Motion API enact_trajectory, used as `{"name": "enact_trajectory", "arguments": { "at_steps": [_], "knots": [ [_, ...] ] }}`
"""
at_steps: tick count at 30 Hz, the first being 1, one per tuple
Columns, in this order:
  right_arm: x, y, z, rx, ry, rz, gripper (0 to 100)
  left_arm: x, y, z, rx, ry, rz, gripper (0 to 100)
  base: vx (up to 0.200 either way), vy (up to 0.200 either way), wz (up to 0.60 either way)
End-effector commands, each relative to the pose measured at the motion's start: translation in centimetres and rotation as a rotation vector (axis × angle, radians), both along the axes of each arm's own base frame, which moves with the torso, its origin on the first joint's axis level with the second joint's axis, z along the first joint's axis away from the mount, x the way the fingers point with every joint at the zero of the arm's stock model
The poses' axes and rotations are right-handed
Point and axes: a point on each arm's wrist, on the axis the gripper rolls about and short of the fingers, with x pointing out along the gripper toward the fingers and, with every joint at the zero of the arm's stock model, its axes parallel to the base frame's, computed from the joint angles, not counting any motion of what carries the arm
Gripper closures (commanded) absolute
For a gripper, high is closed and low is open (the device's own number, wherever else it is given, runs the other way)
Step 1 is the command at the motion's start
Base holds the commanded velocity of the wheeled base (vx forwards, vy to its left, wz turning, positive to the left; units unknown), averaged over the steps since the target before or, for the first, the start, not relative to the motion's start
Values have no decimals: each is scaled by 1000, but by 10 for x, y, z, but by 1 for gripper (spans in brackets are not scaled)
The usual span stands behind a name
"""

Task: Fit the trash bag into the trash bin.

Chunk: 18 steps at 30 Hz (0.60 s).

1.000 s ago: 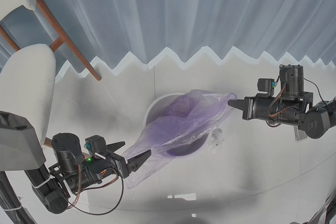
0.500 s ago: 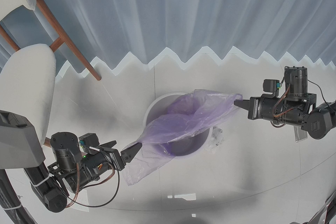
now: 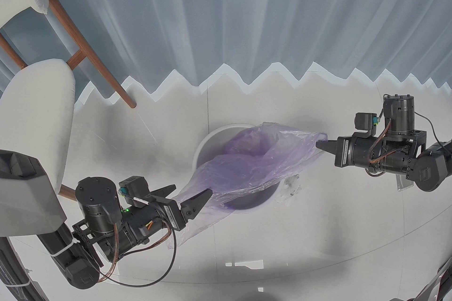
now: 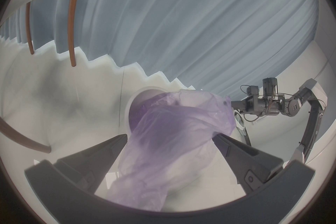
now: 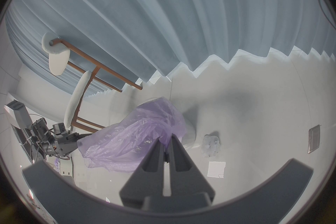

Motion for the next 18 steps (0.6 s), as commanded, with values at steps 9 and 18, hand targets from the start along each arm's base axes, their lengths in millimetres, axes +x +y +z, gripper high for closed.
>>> {"name": "enact_trajectory", "arguments": {
  "at_steps": [9, 18],
  "knots": [
    [-3, 1, 8, 9, -27, 6, 100, 28, 19, -2, -10, -15, 102, 0, 0, 0, 0],
    [2, 3, 16, 23, -51, 4, 100, 6, 11, -22, 52, 76, 40, 0, 0, 0, 0]
  ]
}}
